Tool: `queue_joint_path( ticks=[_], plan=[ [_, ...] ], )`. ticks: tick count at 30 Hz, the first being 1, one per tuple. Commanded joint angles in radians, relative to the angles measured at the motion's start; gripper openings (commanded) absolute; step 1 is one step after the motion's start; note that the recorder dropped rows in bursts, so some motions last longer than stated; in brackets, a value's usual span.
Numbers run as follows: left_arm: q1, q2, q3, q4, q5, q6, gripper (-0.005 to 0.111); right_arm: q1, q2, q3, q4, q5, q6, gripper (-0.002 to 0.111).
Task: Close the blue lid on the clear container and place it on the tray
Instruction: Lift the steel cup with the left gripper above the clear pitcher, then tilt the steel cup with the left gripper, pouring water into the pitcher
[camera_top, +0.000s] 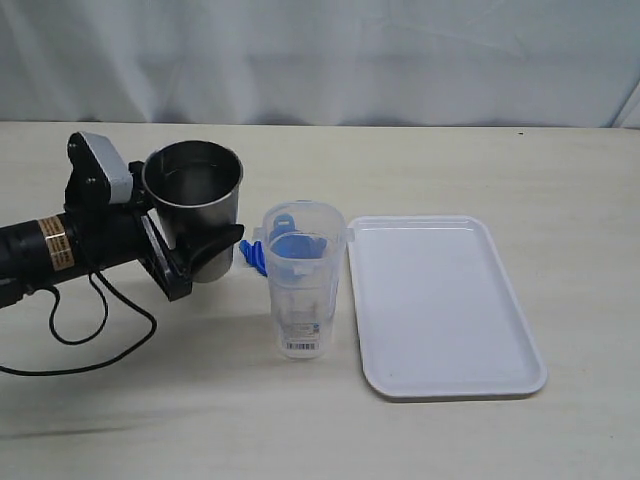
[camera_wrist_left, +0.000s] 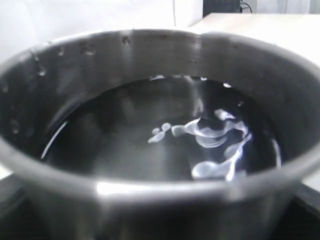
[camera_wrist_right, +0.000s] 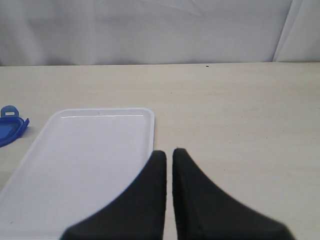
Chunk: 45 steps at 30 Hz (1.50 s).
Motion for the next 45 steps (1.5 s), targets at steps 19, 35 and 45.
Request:
queue_joint_path(
  ticks=[19, 35, 45],
  plan=[
    [-0.025, -0.072, -0.230, -0.026, -0.091, -0.234, 0.000, 0.000, -0.003, 0.002, 0.001, 0.002, -0.001, 0.005],
    [-0.065, -0.072, -0.288, 0.071, -0.038, -0.172, 0.000, 0.000, -0.003, 0.002, 0.001, 0.002, -0.001, 0.005],
    [-0.093, -0.072, -0.288, 0.138, 0.051, -0.032, 0.000, 0.000, -0.003, 0.002, 0.001, 0.002, -0.001, 0.005]
  ],
)
